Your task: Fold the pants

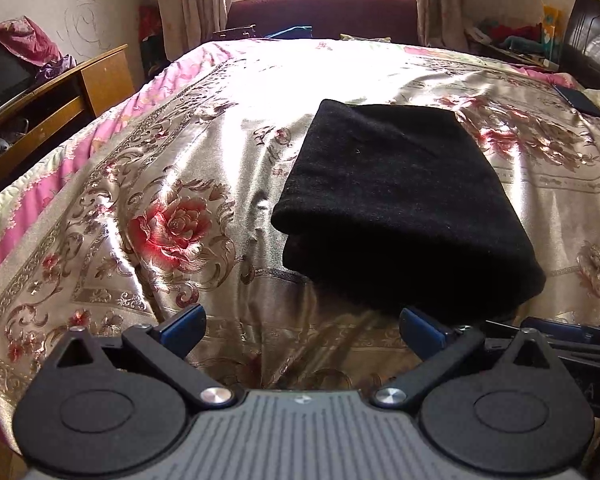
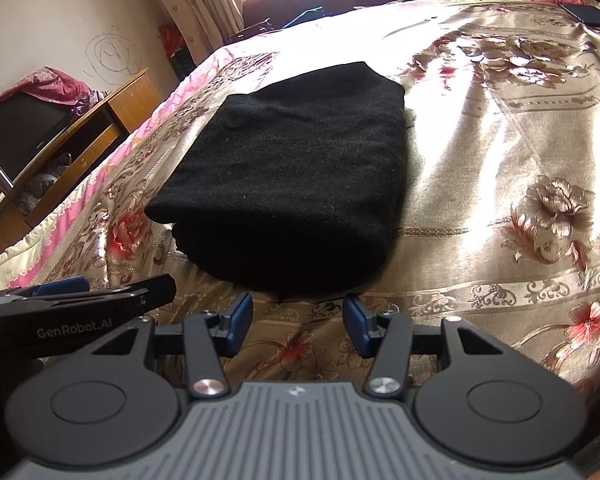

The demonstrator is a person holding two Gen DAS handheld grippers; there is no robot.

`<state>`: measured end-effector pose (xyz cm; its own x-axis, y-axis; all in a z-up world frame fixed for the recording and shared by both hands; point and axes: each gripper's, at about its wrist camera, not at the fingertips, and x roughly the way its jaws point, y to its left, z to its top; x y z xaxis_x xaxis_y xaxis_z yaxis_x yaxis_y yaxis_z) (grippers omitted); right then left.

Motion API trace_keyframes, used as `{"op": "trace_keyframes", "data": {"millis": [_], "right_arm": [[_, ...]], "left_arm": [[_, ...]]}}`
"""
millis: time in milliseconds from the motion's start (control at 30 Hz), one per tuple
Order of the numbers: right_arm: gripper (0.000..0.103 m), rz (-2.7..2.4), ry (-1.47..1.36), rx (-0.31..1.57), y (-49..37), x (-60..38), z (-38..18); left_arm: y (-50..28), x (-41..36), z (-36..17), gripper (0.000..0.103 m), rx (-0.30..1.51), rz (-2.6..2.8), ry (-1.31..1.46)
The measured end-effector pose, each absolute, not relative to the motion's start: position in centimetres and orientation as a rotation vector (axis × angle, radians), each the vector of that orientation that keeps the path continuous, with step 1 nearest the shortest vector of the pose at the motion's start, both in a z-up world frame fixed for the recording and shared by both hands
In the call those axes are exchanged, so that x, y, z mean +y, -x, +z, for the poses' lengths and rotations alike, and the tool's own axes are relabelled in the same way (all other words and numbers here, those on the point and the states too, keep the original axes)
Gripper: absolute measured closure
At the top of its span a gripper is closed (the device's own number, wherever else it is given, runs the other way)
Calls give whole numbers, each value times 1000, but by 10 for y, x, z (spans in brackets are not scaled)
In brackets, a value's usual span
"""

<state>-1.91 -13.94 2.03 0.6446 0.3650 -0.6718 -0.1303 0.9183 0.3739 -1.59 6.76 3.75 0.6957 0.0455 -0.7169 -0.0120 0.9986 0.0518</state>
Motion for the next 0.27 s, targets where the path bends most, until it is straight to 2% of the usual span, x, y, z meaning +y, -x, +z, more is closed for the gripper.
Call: {"op": "trace_keyframes", "data": {"millis": [267], "right_arm": [[52, 288, -306, 830, 18, -140, 19]], "left_arm": [[16, 68, 37, 0, 805, 28, -36]]}}
